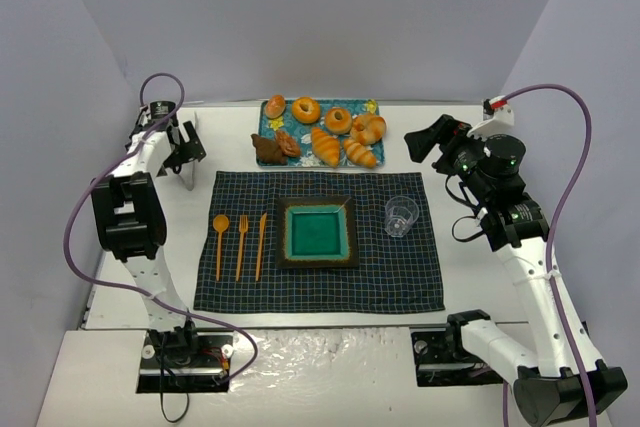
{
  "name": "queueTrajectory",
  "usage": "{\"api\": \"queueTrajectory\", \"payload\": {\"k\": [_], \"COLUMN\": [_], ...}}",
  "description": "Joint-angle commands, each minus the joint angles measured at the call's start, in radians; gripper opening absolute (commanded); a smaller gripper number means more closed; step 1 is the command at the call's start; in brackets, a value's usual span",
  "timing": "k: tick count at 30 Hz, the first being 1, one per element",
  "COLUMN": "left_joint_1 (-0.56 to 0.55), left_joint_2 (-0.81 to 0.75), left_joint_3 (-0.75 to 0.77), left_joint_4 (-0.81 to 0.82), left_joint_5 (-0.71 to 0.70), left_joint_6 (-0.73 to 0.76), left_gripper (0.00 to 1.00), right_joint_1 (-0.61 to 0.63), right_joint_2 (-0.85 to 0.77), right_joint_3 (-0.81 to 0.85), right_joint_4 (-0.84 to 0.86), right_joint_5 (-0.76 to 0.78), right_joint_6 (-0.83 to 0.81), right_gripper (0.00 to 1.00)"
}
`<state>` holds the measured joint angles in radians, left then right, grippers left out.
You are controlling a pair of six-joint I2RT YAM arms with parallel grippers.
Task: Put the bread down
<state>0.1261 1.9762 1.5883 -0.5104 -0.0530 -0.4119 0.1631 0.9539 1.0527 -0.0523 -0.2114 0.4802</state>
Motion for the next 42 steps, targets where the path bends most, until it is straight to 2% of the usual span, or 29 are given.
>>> {"api": "queueTrajectory", "payload": {"k": [1, 42], "left_joint_1": [0.007, 0.007], "left_joint_2": [-0.007, 0.173], "left_joint_3": [0.045, 0.200], "left_joint_4": [0.023, -0.013], "left_joint_5": [-0.016, -0.031], "left_joint_6": [0.024, 0.040], "left_gripper": [0.97, 0.97], "right_joint_1": [-0.005, -0.006], "right_joint_2": [-0.014, -0.029], "right_joint_3": [-0.003, -0.040], "right_joint_4": [0.084, 0.097], "right_joint_5": [0.021, 0.033], "right_joint_6": [-0.015, -0.025], "right_gripper": [1.00, 1.00]}}
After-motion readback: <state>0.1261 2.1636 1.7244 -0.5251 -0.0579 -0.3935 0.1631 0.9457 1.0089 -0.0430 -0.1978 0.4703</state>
